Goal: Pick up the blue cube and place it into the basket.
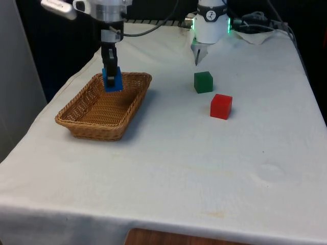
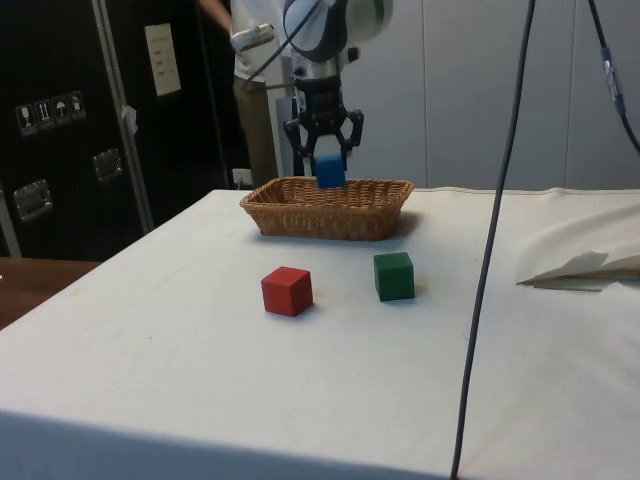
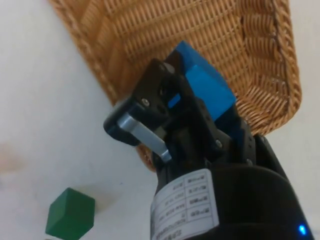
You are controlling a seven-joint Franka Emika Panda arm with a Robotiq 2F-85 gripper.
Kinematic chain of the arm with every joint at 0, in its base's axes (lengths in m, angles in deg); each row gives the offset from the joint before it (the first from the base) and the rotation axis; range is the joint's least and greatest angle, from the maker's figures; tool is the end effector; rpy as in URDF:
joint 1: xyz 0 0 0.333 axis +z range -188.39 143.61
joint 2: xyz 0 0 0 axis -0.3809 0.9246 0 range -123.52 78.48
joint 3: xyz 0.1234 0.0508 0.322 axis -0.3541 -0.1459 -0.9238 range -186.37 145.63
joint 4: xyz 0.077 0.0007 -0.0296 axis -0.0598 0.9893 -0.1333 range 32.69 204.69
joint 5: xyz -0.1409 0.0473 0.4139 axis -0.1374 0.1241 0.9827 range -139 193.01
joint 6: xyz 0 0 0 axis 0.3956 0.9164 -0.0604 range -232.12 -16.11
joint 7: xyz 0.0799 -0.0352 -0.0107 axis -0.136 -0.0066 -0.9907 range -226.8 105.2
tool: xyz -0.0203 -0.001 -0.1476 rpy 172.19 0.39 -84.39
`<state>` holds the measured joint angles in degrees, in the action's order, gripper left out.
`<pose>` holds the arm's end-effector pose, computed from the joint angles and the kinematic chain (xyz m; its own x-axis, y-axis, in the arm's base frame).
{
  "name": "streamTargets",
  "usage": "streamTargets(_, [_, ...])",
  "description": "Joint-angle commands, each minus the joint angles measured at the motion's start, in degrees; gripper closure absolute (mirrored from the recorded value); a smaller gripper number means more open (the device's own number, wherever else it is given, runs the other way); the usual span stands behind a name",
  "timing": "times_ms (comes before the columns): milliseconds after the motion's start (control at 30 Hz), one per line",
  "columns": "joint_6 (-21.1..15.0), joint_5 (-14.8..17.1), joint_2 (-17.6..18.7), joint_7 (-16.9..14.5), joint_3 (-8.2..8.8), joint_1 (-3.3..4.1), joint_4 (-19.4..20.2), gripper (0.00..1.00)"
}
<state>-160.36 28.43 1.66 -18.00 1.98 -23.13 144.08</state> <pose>0.6102 -0.2567 0.2190 0.4230 -0.8912 0.1637 -0.9054 -0.4228 0.0381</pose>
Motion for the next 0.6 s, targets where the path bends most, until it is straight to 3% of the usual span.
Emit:
streamTargets(0, [-0.5,1.0,0.3,-1.0,-0.4,-0.69,-0.2,0.98])
streamTargets(267, [-0.6,1.3,2.2,-2.1,0.69,-1.03,-1.3,0.98])
streamTargets(300, [0.0,0.4,2.2,-1.3,1.38,-0.34,-1.3,0.98])
streamTargets(333, [-0.6,1.4,2.4,-2.2,0.8,-1.03,-1.4,0.98])
streamTargets(567, [-1.5,1.7,4.1,-2.3,1.15,-1.32,-1.7,0.98])
